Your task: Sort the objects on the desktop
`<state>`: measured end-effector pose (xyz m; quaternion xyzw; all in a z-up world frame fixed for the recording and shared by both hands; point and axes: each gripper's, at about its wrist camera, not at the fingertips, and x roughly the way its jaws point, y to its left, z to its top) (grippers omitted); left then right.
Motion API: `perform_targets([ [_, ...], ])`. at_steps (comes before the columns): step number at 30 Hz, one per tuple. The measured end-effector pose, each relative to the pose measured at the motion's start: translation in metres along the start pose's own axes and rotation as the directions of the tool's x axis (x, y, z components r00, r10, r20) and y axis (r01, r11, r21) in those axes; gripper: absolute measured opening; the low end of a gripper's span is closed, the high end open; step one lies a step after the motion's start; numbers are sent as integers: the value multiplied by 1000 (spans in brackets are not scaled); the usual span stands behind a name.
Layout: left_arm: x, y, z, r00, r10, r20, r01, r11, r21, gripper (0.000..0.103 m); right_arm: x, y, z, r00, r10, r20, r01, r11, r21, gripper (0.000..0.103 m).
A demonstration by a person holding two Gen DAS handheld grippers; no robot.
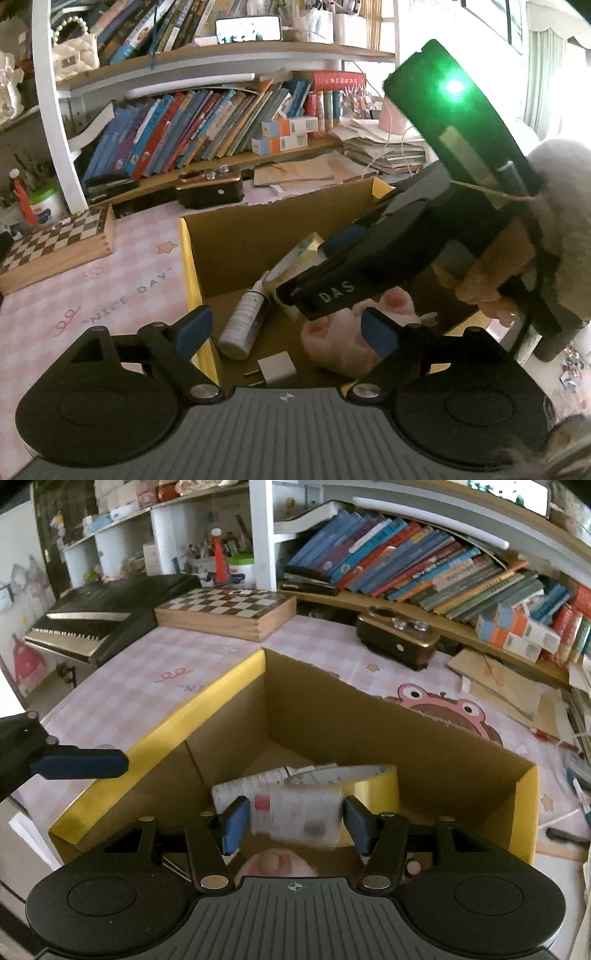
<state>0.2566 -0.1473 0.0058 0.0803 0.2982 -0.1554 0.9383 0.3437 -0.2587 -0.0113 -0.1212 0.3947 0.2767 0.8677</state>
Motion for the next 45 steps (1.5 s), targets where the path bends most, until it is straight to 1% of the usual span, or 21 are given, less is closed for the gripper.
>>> perform_targets([
  [2,-3,0,-2,1000,3,7,-3,1000,-1,88,0,2,1,1000,-2,5,2,1000,-9,63],
  [3,-4,-1,-3,1000,7,9,-7,1000,0,91,1,2,2,1000,-2,8,2,1000,-9,66],
  [5,-6,-1,-4,1000,20,12,-20,1000,0,92,1,3,1,1000,-5,12,5,1000,0,69],
  [9,-12,5,-6,1000,22,17,-22,1000,-22,93,-5,3,-2,999,-20,29,19,999,34,70],
  [14,-25,9,-3,999,18,51,-17,1000,-24,94,-23,6,-7,996,-58,69,52,995,82,71],
  [16,-35,12,-4,998,17,65,-14,999,-37,95,-33,7,-10,992,-81,93,70,991,115,74],
  [17,-40,14,-4,997,16,74,-13,999,-48,97,-38,8,-11,990,-96,104,82,988,132,76],
  [18,-46,17,-5,996,18,85,-13,998,-59,100,-44,10,-12,987,-113,116,95,984,152,77],
  [21,-66,26,-8,992,43,120,-30,994,-107,103,-64,16,-17,976,-148,159,113,971,210,78],
  [25,-93,41,-17,983,109,147,-83,981,-176,103,-89,27,-28,958,-203,204,135,943,303,78],
  [28,-110,49,-26,976,153,156,-120,972,-203,103,-103,38,-39,939,-255,230,165,923,348,78],
  [30,-122,53,-34,972,167,166,-130,968,-214,103,-110,47,-48,927,-290,240,188,909,373,78],
  [32,-132,56,-44,967,186,173,-146,964,-223,103,-117,59,-59,915,-320,244,209,896,392,78],
  [34,-141,58,-55,962,209,176,-166,958,-233,103,-120,71,-69,906,-347,243,232,887,400,82],
  [35,-145,58,-60,959,222,175,-177,955,-240,103,-122,78,-74,902,-358,242,243,883,402,86],
  [37,-151,59,-72,956,244,164,-198,947,-254,103,-125,92,-86,893,-384,235,268,872,409,87],
  [42,-167,55,-99,955,272,120,-236,939,-251,103,-134,120,-113,882,-426,201,303,840,450,87],
  [45,-178,52,-115,958,268,98,-236,937,-256,103,-140,137,-131,878,-441,186,314,825,471,88],
])
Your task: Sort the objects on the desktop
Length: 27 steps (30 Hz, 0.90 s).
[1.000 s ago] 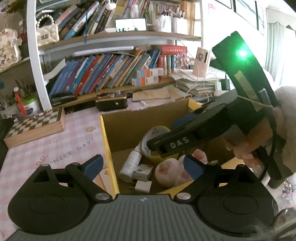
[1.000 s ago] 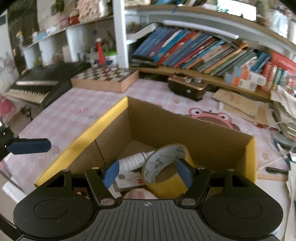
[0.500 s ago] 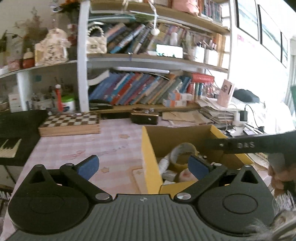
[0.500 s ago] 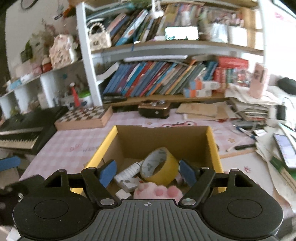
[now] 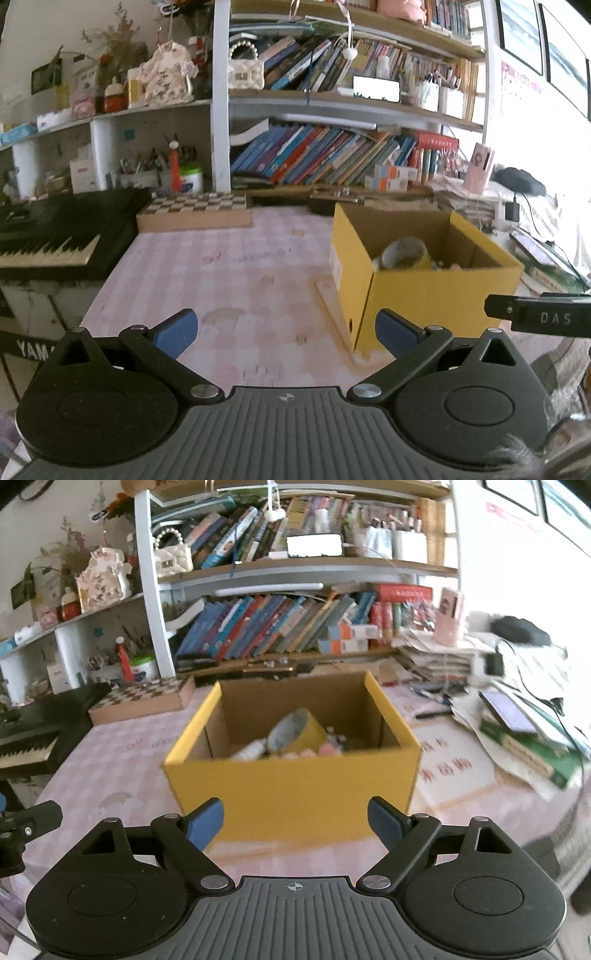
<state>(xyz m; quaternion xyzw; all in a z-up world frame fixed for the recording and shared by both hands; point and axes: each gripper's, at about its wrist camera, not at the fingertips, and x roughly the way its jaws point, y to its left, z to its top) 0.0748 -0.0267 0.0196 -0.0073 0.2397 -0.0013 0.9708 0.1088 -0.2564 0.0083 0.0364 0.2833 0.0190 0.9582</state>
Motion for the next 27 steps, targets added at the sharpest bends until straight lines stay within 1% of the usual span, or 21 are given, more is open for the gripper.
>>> perform_targets([
  [5,-19,6,-28,998,-14,-64,12,1000,-26,103,-19,8,-32,999,7,-54,-7,1000,-5,89],
  [9,-30,9,-44,994,-25,-107,24,1000,-3,103,-33,17,-50,997,14,-80,-16,1000,-19,90],
  [15,-45,17,-49,995,-30,-95,30,1000,-4,103,-50,32,-62,997,22,-76,-26,999,-47,98],
  [27,-58,30,-55,995,-45,-91,43,999,-15,103,-61,45,-71,996,8,-89,-14,998,-58,99],
])
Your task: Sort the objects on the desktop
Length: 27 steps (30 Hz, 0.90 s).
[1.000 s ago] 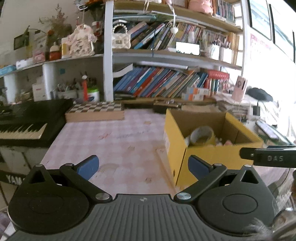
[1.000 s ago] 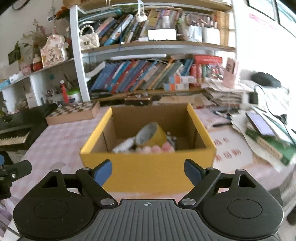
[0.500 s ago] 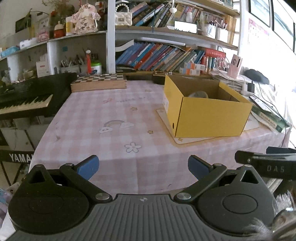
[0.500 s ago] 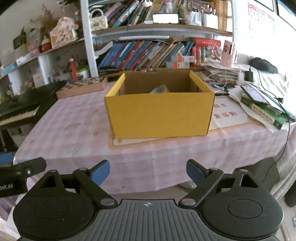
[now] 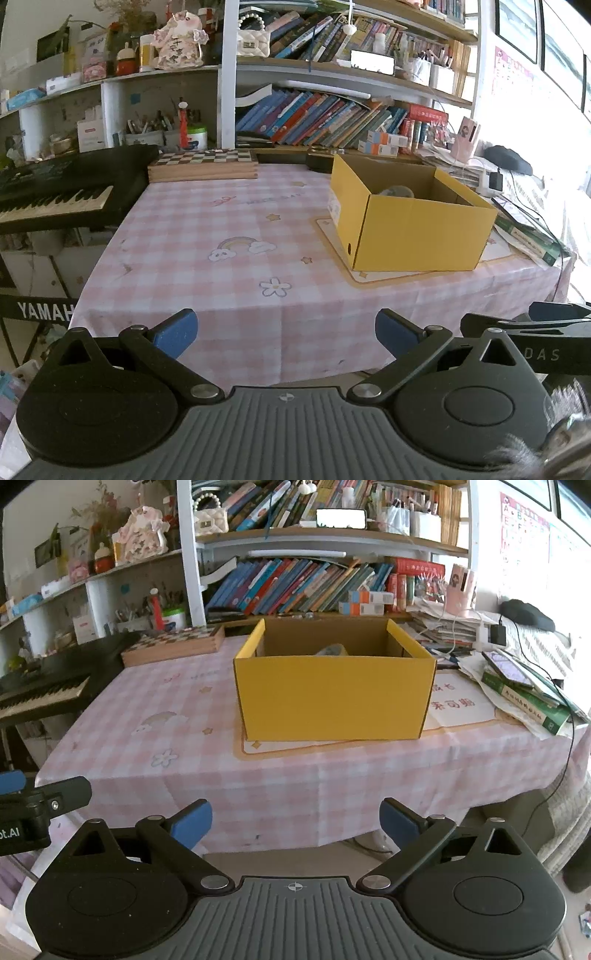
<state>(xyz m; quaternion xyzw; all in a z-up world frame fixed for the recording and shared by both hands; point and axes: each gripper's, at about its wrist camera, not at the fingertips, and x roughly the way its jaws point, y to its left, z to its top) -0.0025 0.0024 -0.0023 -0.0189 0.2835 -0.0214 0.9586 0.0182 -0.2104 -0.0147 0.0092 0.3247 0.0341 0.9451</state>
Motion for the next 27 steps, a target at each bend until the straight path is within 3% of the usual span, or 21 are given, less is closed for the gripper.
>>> perform_targets([
  [13,-4,4,-4,1000,-21,-13,21,1000,9,103,-2,5,-4,1000,-1,-14,1,1000,-7,101],
  [27,1,-2,-7,998,13,-65,-10,999,45,103,-1,9,-8,1000,4,-29,-4,1000,-5,101],
])
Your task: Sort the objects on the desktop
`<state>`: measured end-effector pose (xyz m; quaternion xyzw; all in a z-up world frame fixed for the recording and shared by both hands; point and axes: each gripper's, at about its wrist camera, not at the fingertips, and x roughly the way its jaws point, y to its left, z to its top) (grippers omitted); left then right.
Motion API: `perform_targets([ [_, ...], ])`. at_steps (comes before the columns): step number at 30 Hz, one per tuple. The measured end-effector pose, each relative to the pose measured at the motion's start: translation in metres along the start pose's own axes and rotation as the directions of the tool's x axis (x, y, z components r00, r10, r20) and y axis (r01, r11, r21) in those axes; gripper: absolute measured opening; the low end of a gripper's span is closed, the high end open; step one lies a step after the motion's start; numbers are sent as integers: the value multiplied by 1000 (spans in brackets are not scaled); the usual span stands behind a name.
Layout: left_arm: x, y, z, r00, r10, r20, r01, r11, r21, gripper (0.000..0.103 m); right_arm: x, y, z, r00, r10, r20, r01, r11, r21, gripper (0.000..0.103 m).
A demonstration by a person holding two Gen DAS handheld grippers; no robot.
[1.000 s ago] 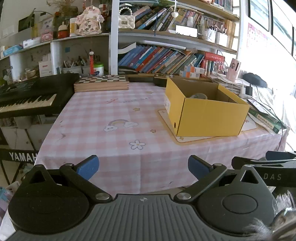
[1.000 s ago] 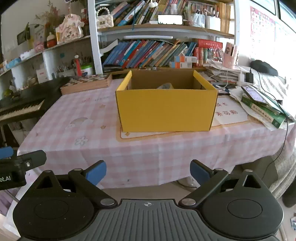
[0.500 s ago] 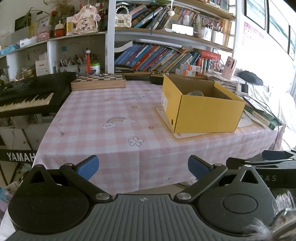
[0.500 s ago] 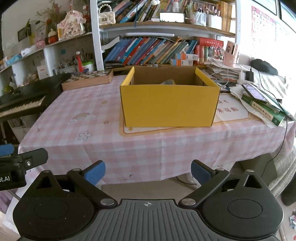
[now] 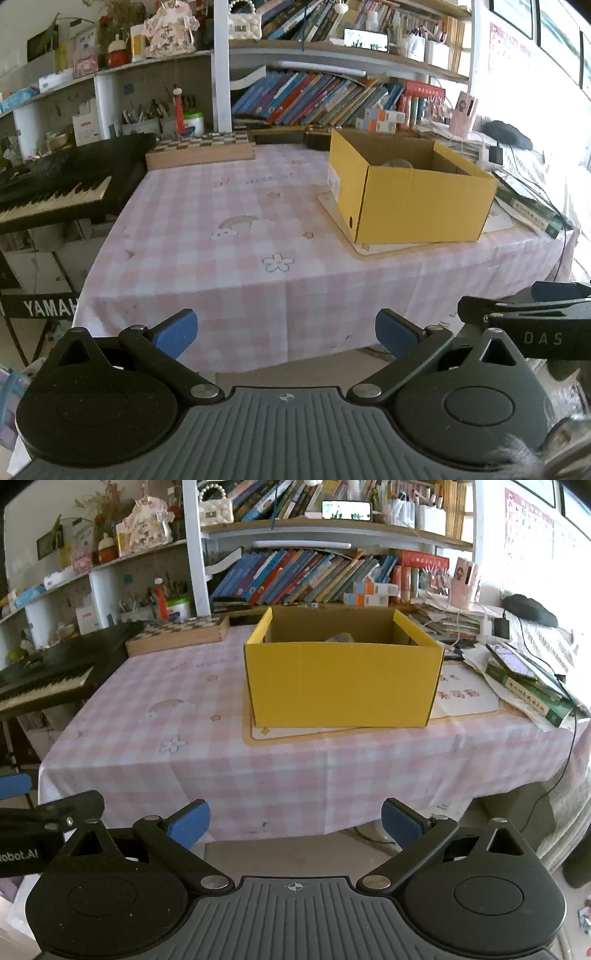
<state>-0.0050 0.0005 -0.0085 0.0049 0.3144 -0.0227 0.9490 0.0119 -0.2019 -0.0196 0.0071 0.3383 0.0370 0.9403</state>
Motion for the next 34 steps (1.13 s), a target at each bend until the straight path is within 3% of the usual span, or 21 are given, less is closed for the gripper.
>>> perform_targets([
  [29,3,-3,-3,1000,-15,-1,15,1000,5,103,4,0,1,1000,-3,-15,3,1000,8,101],
  [34,9,-2,-4,999,-23,-36,22,1000,-13,103,5,1,1,1000,-4,-15,4,1000,9,101],
])
